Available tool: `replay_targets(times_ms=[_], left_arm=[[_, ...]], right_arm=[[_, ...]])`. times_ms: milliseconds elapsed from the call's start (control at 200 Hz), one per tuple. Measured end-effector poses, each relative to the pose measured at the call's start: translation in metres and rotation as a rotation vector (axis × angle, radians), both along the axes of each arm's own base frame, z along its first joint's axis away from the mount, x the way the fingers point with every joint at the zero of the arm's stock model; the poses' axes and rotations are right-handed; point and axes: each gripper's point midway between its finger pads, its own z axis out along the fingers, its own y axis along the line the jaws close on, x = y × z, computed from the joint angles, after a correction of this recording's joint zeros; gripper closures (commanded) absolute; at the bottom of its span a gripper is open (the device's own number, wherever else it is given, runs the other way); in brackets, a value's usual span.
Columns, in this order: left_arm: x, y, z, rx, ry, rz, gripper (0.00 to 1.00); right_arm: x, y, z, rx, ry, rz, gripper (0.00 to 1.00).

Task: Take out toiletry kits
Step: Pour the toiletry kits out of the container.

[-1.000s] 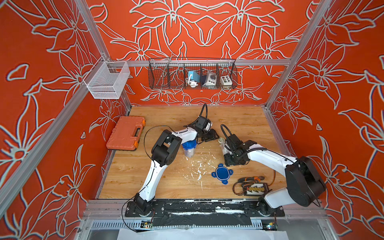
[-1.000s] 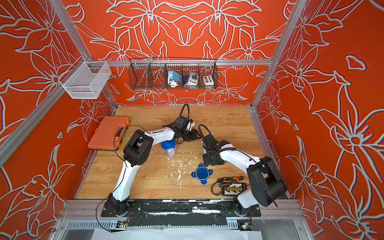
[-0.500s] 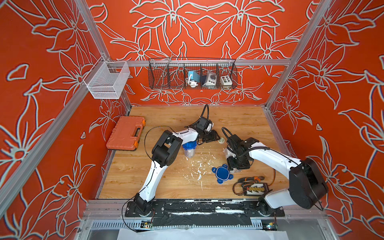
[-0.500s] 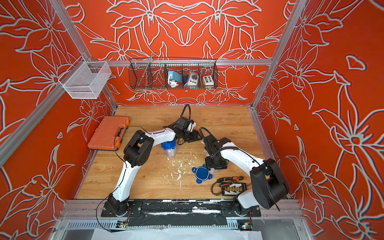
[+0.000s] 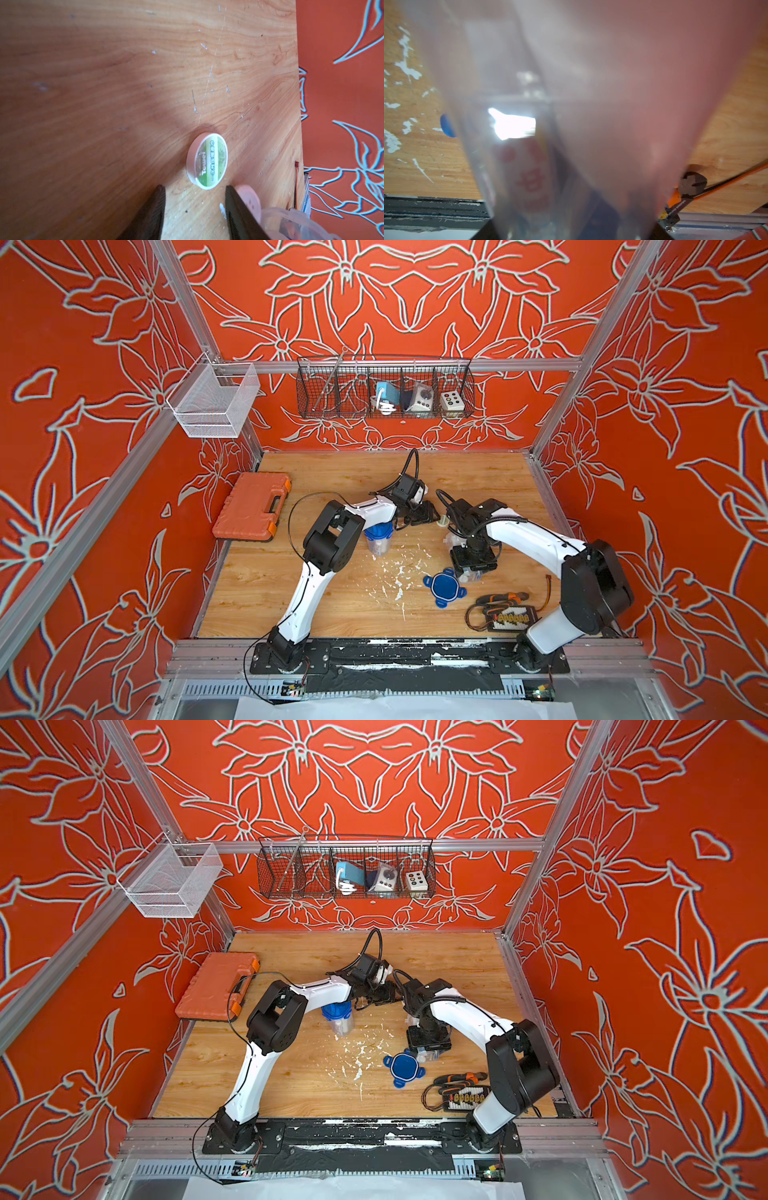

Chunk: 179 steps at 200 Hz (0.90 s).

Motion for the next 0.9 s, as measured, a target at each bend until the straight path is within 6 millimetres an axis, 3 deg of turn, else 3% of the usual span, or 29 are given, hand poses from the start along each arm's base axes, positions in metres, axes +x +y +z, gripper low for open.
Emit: replay_targets(times_ms=[335,896], left_arm=[[-0.001,0.001,0.001,0.010,-0.005,-0.012,0.50],[-0.003,-0.005,0.005,0.006,-0.010,-0.022,0.50]], right_arm=[[-0.016,-0.009,0.003,-0.038,0.086,0.033,0.48],[-0.023,-0.014,0.007,-0.045,0.161,0.061,0.46]])
